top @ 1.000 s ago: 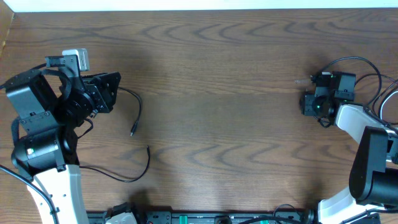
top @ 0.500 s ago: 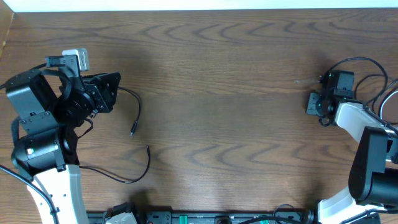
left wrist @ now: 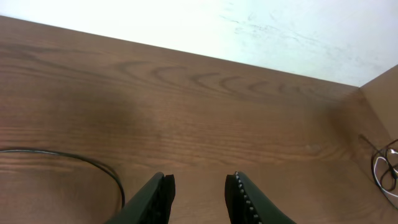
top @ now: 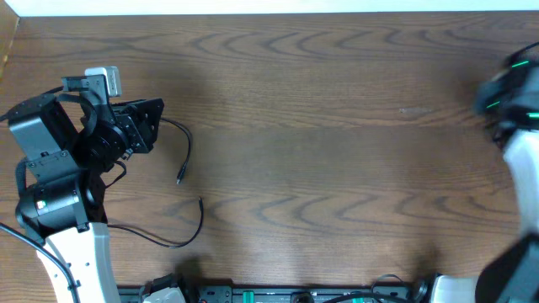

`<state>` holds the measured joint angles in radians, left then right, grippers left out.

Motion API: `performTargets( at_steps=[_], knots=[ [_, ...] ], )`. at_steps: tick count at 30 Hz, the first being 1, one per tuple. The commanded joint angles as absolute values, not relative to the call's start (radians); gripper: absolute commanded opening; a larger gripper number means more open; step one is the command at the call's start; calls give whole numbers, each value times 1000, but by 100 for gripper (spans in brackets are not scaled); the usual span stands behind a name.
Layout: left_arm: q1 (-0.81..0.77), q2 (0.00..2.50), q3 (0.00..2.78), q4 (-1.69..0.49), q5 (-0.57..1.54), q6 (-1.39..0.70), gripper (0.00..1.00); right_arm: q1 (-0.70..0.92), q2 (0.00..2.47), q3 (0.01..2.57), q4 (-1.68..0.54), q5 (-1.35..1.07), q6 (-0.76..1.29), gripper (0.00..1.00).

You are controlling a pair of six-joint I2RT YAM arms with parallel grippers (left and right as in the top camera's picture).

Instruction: Untangle cables

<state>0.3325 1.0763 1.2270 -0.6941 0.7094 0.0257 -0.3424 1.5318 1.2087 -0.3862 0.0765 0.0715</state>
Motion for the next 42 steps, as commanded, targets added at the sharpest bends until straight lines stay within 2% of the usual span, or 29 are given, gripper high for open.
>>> performTargets(
  at_steps=[1,5,8,9,10,11,12,13,14,18,22,25,28,30,31,34,35,36,38,42],
  knots=[
    [330,1072,1235,-696,726,32,33,-470,1450,1309,-393,68,56,1],
    [330,1072,1235,-696,726,32,33,-587,1438,1330,-388,69,64,1],
    [330,1072,1235,-697,726,32,33,-666,1451,1329,-418,68,158,1],
    [330,1072,1235,-699,726,32,33,-691,1459,1329,-430,68,209,2],
    [330,1072,1235,-703,726,32,33,-715,1468,1329,-442,68,260,9],
    [330,1072,1235,-705,726,32,33,-732,1477,1329,-451,68,297,9],
    [330,1072,1235,-707,726,32,33,-748,1487,1329,-459,68,327,14],
    [330,1072,1235,-707,726,32,33,-760,1495,1329,-465,68,347,25],
    [330,1072,1235,-707,726,32,33,-770,1504,1329,-469,68,364,44],
    [330,1072,1235,-707,726,32,33,-791,1538,1328,-487,32,401,70],
    [330,1072,1235,-707,726,32,33,-789,1560,1328,-488,-123,404,84],
    [330,1072,1235,-707,726,32,32,-776,1572,1328,-493,-306,402,87],
    [330,1072,1235,-707,726,32,33,-735,1583,1328,-529,-498,307,83],
    [330,1072,1235,-707,726,32,33,-699,1589,1328,-571,-503,252,80],
    [330,1072,1235,-707,726,32,33,-679,1594,1328,-594,-493,222,75],
    [330,1072,1235,-707,726,32,33,-611,1619,1327,-654,-393,163,52],
    [330,1072,1235,-707,726,32,32,-579,1637,1327,-673,-332,159,38],
    [330,1072,1235,-707,726,32,32,-557,1653,1327,-682,-295,159,31],
    [330,1072,1235,-707,725,32,32,-510,1698,1327,-698,-236,138,3],
    [330,1072,1234,-721,683,32,25,-450,1811,1327,-699,-222,92,1]
  ],
)
